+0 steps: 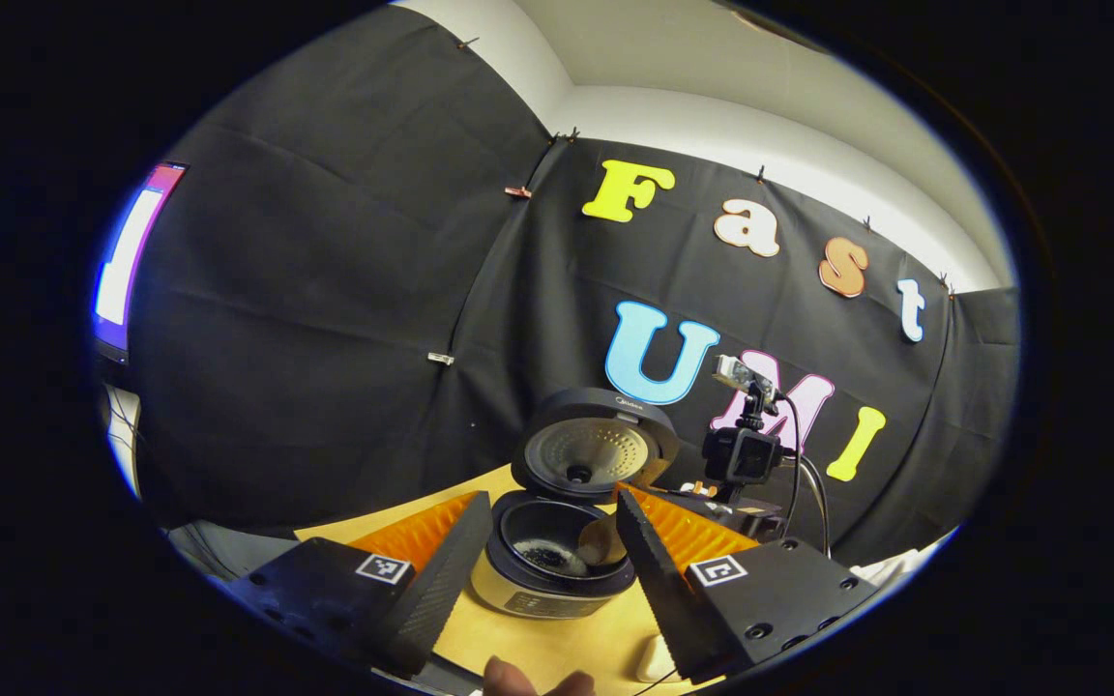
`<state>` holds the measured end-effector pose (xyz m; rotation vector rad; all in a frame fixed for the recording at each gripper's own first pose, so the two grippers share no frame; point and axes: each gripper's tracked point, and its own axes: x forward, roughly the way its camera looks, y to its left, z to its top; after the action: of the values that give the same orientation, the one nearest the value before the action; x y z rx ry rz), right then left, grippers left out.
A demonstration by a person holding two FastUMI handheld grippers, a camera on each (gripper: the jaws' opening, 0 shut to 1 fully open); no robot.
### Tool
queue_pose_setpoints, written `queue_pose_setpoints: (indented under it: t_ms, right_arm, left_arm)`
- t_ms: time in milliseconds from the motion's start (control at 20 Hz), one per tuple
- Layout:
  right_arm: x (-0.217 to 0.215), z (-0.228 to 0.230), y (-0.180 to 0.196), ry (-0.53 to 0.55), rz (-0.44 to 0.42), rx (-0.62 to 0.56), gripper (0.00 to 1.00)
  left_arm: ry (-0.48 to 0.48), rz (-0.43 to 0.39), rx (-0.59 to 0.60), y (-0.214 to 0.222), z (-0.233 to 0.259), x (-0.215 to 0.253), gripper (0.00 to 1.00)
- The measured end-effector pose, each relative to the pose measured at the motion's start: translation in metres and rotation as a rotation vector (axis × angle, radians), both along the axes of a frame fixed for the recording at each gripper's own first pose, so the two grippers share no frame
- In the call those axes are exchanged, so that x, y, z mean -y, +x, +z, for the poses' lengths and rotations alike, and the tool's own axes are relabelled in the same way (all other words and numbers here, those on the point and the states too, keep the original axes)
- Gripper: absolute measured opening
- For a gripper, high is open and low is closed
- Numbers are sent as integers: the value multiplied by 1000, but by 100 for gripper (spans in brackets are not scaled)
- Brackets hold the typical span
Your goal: Close the left gripper, press the button to open the rice cooker; take a wooden spoon from the chopstick holder with the right hand, scoop a spoonful of rice and pour it into the rice cooker, then put the wooden spoon back into the chopstick holder.
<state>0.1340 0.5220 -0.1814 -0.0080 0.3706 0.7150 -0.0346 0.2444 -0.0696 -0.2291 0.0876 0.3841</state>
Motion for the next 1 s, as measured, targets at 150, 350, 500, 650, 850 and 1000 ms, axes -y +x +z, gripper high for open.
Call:
queue_pose_setpoints:
  t_ms: [150,350,500,650,850,1000]
  right_arm:
    - [-11,6,-9,-82,75,111,9]
    - [-22,18,-28,-194,185,300,14]
    - [-30,22,-53,-235,256,379,14]
    - [-25,36,-54,-112,207,251,10]
    - [-3,70,-43,152,74,-12,10]
    - [37,80,-36,299,3,-169,10]
  left_arm:
    - [7,4,3,-1,2,-4,90]
    - [1,5,4,-6,4,-3,90]
    - [11,-1,9,-5,6,-2,89]
    - [18,-10,7,-4,8,2,89]
    - [17,-19,10,-5,8,9,89]
    - [12,-27,9,-2,6,13,89]
